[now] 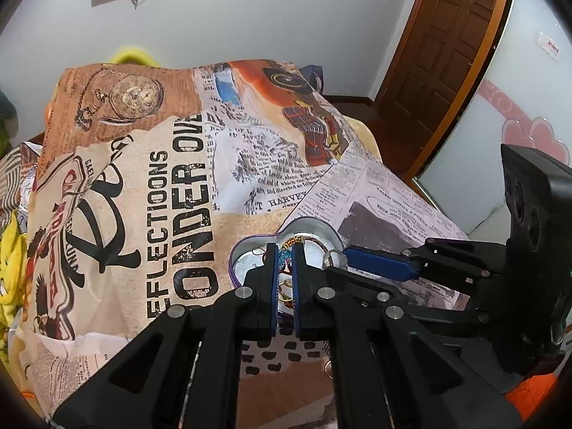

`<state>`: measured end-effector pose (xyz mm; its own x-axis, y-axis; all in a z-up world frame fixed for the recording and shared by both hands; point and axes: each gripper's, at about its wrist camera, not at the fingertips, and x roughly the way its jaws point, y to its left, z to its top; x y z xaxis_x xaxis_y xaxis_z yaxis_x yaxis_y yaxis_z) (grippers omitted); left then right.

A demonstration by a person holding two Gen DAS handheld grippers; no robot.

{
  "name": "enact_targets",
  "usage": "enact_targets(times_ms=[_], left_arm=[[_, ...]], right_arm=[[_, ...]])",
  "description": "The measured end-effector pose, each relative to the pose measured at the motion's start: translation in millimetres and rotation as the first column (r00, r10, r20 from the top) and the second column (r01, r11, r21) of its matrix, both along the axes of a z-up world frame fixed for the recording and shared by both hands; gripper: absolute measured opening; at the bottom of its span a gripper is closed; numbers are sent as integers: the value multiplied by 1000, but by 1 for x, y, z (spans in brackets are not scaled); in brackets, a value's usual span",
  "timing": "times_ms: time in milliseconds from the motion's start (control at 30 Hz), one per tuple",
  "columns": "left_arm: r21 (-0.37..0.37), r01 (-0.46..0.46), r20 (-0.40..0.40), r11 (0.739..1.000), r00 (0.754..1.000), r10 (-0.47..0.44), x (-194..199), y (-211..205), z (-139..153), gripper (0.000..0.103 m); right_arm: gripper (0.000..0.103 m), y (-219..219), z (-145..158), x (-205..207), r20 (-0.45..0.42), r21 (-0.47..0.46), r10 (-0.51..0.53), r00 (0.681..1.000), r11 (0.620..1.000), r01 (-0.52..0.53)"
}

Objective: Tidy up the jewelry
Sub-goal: 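Carry the charm and ring over the heart tin and open both tools, then move both tools back to the last gold rings beside the tin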

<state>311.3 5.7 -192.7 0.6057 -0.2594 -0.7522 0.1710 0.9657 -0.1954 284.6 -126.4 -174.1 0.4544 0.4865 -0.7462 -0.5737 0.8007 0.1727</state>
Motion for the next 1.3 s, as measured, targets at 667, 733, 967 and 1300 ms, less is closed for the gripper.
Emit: enact_targets(times_ms=[667,733,967,1300], left_arm=[[38,-4,25,999,1000,3,-16,8,14,5],[40,-6,31,999,1000,5,-19,10,18,5],[42,-7,50,999,999,5,-33,12,30,6],[37,14,45,999,999,-16,-57,5,32,14]], right_arm=[[20,17,-8,2,-27,-74,46,999,996,-47],[20,16,-5,0,-21,-74,42,999,996,-43],[20,10,14,-9,17,-71,27,999,997,-25],[20,-12,28,-30,32,-55,-17,999,998,19]])
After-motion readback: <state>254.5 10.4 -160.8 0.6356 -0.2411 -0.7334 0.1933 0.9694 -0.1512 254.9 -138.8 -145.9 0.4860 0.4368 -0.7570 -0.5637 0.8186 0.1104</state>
